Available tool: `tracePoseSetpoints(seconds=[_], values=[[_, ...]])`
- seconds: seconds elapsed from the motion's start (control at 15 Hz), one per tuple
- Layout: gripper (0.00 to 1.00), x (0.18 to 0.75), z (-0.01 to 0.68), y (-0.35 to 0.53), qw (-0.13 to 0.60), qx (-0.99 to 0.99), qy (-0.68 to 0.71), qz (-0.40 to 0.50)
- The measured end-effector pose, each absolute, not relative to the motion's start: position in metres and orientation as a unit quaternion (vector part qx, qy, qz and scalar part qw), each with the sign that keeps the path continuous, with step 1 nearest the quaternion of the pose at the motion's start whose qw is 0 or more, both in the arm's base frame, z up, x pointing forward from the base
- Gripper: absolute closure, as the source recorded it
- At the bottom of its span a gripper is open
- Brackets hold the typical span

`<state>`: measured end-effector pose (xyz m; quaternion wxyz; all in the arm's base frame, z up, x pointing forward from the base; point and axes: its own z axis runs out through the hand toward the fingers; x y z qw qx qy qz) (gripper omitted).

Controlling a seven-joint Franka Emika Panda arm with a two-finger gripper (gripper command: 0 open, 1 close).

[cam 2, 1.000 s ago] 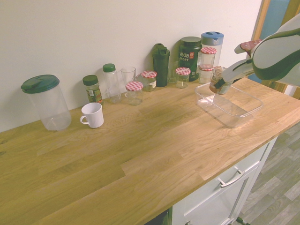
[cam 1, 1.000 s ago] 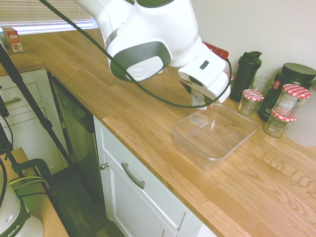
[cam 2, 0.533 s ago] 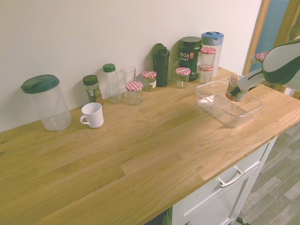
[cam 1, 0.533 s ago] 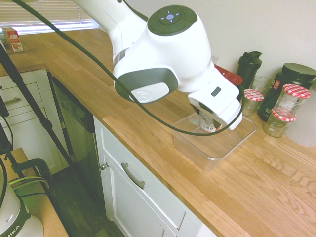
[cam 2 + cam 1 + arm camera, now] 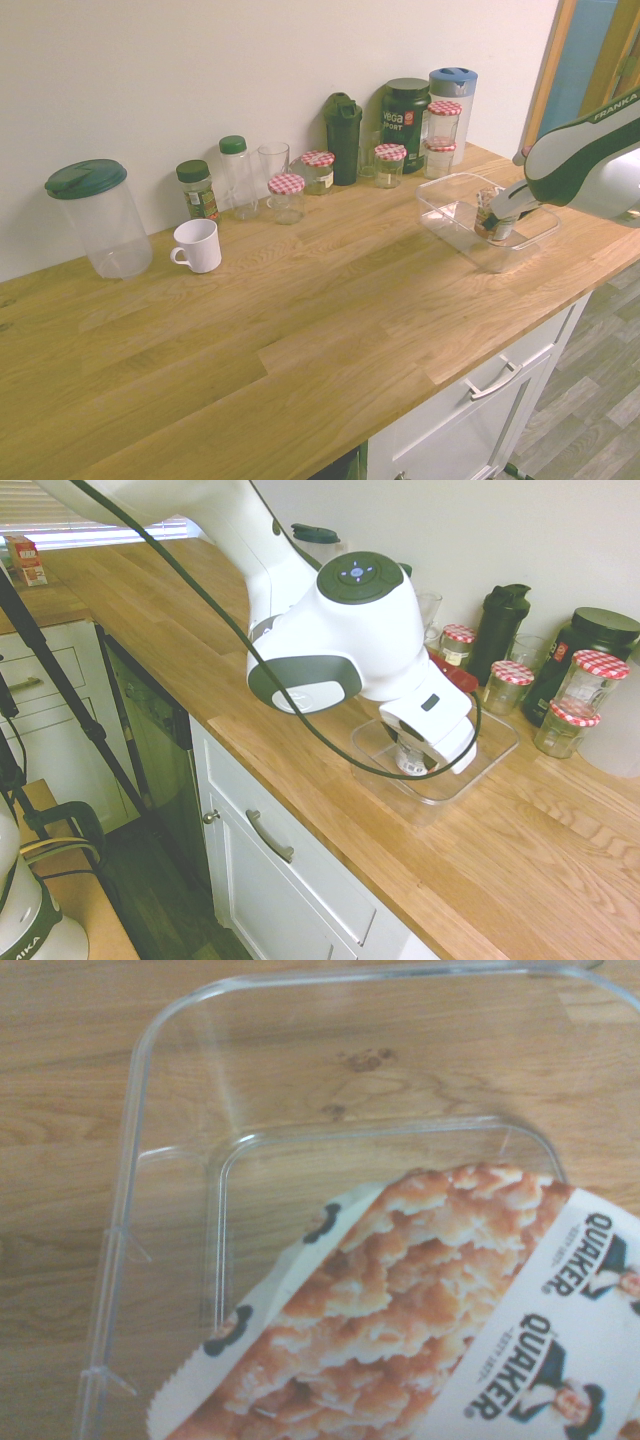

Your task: Put the cereal into the container

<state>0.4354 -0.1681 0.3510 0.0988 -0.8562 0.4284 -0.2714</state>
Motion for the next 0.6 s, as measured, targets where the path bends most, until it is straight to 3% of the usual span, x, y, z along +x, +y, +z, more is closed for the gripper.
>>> tracePoseSetpoints(seconds=[0.07, 0.13, 0.6], values=[[1.0, 0.437, 0.348, -0.166, 0.098, -0.857, 0.428, -0.268], [0.0, 0.439, 0.346, -0.164, 0.098, -0.859, 0.427, -0.265], [0.0, 0.443, 0.338, -0.163, 0.098, -0.862, 0.431, -0.248]])
